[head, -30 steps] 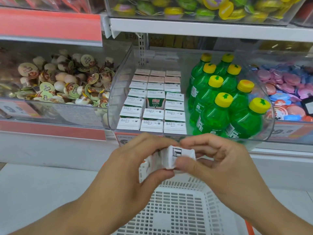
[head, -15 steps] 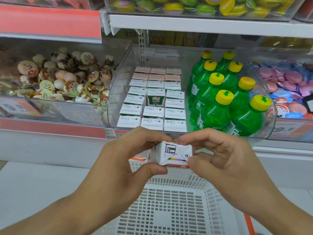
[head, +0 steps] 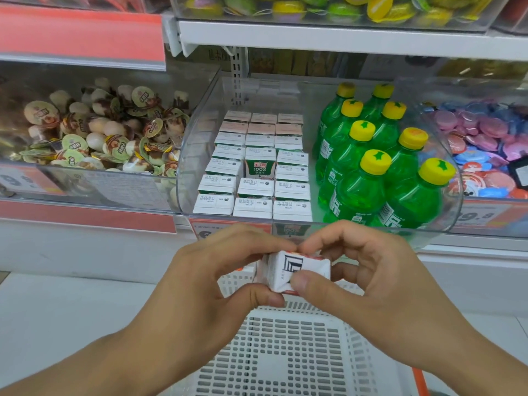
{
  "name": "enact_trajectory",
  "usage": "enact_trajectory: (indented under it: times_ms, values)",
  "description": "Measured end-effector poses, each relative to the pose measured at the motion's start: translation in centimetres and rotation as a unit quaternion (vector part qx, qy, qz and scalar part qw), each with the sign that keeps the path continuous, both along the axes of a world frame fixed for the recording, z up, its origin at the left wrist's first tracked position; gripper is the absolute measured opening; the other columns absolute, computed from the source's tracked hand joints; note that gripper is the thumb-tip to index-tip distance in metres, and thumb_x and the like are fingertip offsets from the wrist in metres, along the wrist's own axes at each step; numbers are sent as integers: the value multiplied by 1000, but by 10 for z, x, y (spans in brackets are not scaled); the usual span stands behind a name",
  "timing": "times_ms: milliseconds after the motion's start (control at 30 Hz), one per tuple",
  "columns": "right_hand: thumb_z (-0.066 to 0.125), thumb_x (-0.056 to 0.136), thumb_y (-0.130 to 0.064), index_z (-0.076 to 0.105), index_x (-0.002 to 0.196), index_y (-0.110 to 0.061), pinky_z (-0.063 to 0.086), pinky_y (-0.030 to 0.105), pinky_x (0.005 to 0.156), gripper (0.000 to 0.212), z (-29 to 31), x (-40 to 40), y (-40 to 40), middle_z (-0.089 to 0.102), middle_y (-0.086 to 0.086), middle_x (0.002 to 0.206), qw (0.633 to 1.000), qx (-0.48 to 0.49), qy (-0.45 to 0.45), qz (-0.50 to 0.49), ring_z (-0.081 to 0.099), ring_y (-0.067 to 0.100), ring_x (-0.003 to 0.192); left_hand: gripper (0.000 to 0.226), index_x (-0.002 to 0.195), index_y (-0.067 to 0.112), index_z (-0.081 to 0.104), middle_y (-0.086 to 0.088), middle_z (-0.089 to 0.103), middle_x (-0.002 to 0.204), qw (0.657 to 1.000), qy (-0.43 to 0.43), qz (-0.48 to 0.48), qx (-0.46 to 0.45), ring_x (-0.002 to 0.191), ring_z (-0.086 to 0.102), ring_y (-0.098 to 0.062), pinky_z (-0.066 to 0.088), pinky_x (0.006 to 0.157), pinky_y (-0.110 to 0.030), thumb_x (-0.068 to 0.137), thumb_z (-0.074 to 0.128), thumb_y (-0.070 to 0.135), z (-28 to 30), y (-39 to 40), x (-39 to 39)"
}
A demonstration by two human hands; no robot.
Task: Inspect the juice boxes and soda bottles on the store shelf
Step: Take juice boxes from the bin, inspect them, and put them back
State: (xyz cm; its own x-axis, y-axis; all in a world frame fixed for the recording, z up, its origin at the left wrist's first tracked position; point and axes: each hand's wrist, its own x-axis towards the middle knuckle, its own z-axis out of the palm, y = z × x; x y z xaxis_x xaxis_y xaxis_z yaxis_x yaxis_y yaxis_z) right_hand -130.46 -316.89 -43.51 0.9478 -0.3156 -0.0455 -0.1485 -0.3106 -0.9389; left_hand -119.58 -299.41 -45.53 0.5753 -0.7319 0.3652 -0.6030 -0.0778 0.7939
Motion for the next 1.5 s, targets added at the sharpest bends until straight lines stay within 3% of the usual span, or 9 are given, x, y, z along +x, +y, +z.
enact_trajectory:
  times_ms: [167, 267, 367, 500, 633, 800, 1100, 1267, 1500]
  values:
    - [77, 54, -67, 71, 101, -36, 60, 42, 78, 56, 2, 1, -3, 71, -6, 98, 998, 51, 42, -2, 70, 20, 86, 37, 113, 33, 69, 10, 70, 110, 999, 20, -6, -29, 111, 66, -17, 52, 98, -29, 76, 74, 32, 4, 0, 0]
    - [65, 59, -73, 73, 104, -28, 58, 49, 88, 64, 3, 6, -5, 76, -1, 100, 983, 138, 121, 1, 73, 23, 90, 39, 108, 31, 72, 16, 70, 108, 999, -30, 17, 8, 109, 65, -5, 50, 95, -20, 71, 83, 30, 0, 1, 3]
    - [70, 73, -51, 74, 110, -12, 62, 45, 78, 54, 9, 9, -4, 75, 20, 103, 922, 344, 174, 30, 74, 38, 87, 52, 91, 34, 79, 24, 73, 95, 993, 41, 29, 111, 96, 65, 11, 47, 99, -22, 43, 99, 37, -13, 2, 8]
    - [69, 69, -14, 62, 123, 1, 62, 40, 65, 57, 8, 9, -9, 72, 26, 105, 886, 447, 123, -2, 71, 33, 81, 46, 118, 44, 64, 22, 56, 132, 995, -73, 5, 73, 127, 51, -1, 42, 98, -12, 74, 79, 44, 9, 5, -2]
    - [72, 63, -5, 63, 120, -15, 63, 39, 69, 58, 8, 9, -12, 75, 21, 104, 920, 382, 90, -10, 71, 31, 81, 64, 124, 54, 56, 22, 47, 138, 996, 66, 15, 63, 132, 46, 2, 47, 98, -21, 64, 73, 65, 14, 5, -6]
    - [80, 63, -2, 66, 119, -25, 58, 46, 85, 63, -2, 6, -8, 73, 10, 116, 939, 339, 52, 25, 69, 39, 95, 64, 122, 33, 62, 1, 69, 106, 940, 336, 55, -1, 90, 74, -24, 63, 70, -38, 63, 84, 47, 11, -1, 3]
    - [93, 47, -7, 58, 123, -47, 59, 38, 73, 93, -13, 6, 1, 70, -2, 107, 975, 218, 41, 25, 71, 24, 82, 49, 106, 44, 71, 8, 75, 103, 962, 265, 61, 35, 85, 74, -18, 61, 77, -48, 62, 81, 24, 11, 2, 4]
    - [94, 52, -7, 74, 105, -29, 58, 33, 73, 60, -10, 8, 1, 72, 8, 96, 978, 196, 29, 65, 70, 22, 83, 59, 116, 34, 69, 11, 75, 101, 959, 270, 86, 13, 91, 74, -13, 62, 77, -37, 59, 82, 24, 7, 3, 3]
    - [99, 39, -36, 67, 100, -38, 60, 28, 60, 69, -12, 5, 16, 74, -4, 89, 994, 31, -91, -58, 70, 14, 75, 51, 122, 54, 61, 12, 70, 116, 968, 248, -17, 36, 108, 66, -9, 58, 83, -24, 72, 70, 54, 7, 3, -7]
